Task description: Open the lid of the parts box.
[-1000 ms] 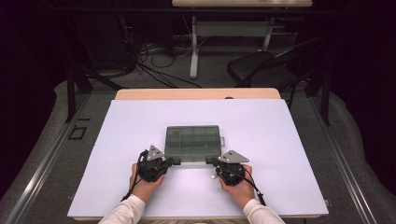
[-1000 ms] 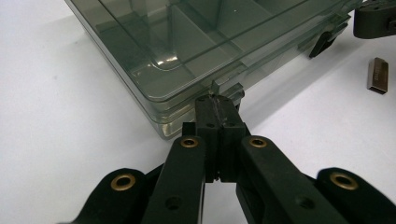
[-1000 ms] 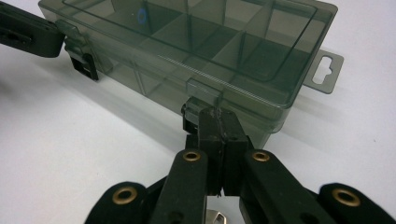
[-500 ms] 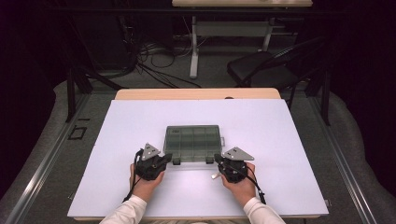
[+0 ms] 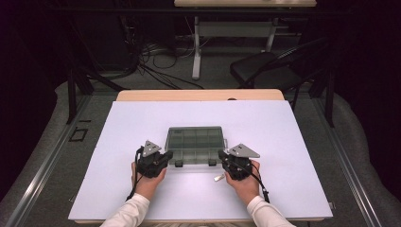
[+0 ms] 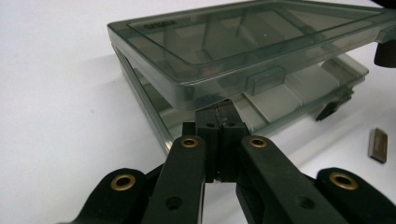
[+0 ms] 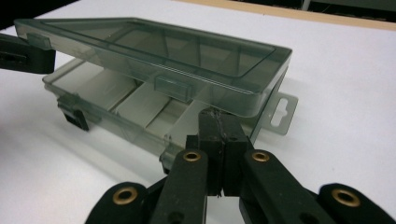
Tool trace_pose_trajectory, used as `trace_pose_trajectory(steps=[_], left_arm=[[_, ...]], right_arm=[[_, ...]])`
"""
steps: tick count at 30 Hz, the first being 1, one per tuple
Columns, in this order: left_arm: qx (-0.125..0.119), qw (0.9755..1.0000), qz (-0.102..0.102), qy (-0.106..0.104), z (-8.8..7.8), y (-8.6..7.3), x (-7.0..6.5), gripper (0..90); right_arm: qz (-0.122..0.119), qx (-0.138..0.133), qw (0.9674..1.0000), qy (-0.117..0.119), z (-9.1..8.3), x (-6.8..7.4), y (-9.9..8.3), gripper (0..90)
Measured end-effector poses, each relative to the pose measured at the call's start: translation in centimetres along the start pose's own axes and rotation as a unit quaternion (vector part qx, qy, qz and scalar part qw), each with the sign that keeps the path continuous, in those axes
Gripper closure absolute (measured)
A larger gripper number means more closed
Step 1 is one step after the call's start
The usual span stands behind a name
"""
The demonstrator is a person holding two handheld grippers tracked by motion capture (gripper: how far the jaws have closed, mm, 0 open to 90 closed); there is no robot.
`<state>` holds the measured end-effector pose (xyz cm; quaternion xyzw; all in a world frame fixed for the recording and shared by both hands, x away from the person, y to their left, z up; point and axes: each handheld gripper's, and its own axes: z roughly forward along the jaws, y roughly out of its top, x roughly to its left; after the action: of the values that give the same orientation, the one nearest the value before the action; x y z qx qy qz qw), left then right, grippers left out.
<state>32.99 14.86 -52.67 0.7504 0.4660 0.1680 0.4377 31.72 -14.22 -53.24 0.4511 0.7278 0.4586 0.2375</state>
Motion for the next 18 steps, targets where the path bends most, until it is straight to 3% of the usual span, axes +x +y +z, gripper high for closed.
trace_pose_trajectory(steps=[18], left_arm=[[-0.053,0.9978,-0.022,0.031,0.4,4.5,0.5,90.0]], right_arm=[[0.022,-0.046,0.9986,-0.015,1.3,-1.6,4.4,90.0]])
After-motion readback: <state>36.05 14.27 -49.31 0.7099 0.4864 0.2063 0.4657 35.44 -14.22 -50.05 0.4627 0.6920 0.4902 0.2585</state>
